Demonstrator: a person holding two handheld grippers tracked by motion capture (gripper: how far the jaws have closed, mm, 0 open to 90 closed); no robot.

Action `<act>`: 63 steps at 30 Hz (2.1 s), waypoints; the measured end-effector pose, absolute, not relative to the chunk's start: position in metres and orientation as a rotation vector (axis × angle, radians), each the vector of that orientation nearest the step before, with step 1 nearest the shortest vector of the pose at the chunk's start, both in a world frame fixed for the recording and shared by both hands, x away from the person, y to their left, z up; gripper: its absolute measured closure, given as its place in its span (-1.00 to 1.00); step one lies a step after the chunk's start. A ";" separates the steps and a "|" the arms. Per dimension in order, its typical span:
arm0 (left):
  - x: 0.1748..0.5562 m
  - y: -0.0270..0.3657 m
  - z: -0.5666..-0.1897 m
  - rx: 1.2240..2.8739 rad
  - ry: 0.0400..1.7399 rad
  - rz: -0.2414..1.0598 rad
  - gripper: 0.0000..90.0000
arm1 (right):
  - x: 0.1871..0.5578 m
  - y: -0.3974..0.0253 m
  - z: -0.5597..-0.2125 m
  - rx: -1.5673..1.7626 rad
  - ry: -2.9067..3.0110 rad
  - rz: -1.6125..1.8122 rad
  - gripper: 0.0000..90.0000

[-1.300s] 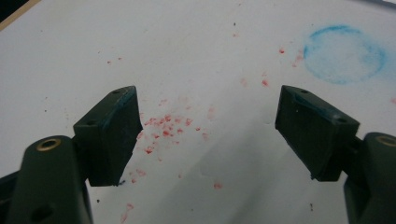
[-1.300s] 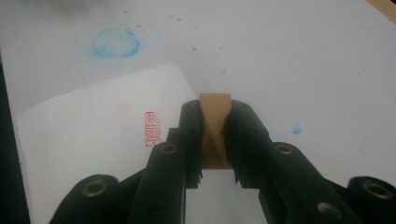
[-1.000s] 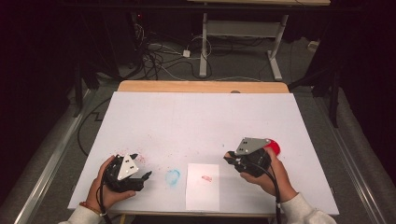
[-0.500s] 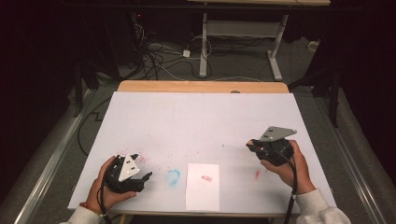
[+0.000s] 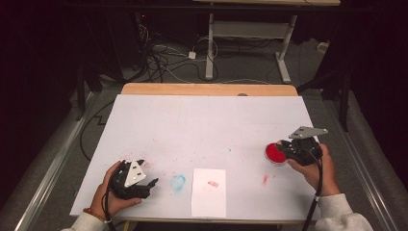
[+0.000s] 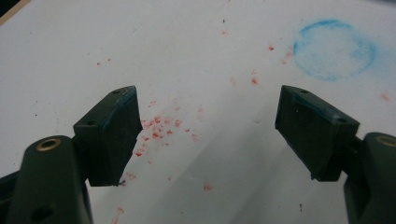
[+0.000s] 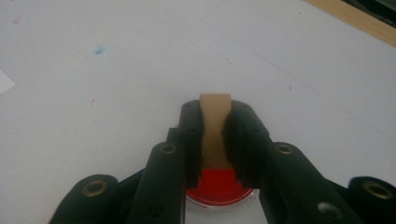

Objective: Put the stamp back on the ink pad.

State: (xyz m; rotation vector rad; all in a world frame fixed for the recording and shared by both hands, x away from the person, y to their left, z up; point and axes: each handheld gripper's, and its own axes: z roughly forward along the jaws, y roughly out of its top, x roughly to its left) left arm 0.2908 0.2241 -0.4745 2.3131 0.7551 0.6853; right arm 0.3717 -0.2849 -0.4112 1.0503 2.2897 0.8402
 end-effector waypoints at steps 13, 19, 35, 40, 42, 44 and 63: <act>0.292 0.223 -0.476 2.323 0.754 0.676 -0.52 | 0.382 -0.286 -0.433 1.097 2.335 0.763 0.69; 0.292 0.223 -0.476 2.325 0.752 0.674 -0.52 | 0.385 -0.285 -0.439 1.107 2.352 0.755 0.69; 0.292 0.223 -0.476 2.333 0.748 0.669 -0.52 | 0.381 -0.284 -0.430 1.108 2.365 0.726 0.70; 0.292 0.223 -0.476 2.333 0.748 0.669 -0.52 | 0.383 -0.281 -0.436 1.106 2.378 0.684 0.69; 0.292 0.223 -0.476 2.333 0.748 0.668 -0.52 | 0.383 -0.281 -0.436 1.109 2.376 0.688 0.69; 0.292 0.223 -0.476 2.335 0.746 0.668 -0.52 | 0.383 -0.282 -0.436 1.111 2.375 0.689 0.67; 0.292 0.224 -0.476 2.334 0.746 0.674 -0.52 | 0.370 -0.274 -0.413 1.013 2.201 0.899 0.13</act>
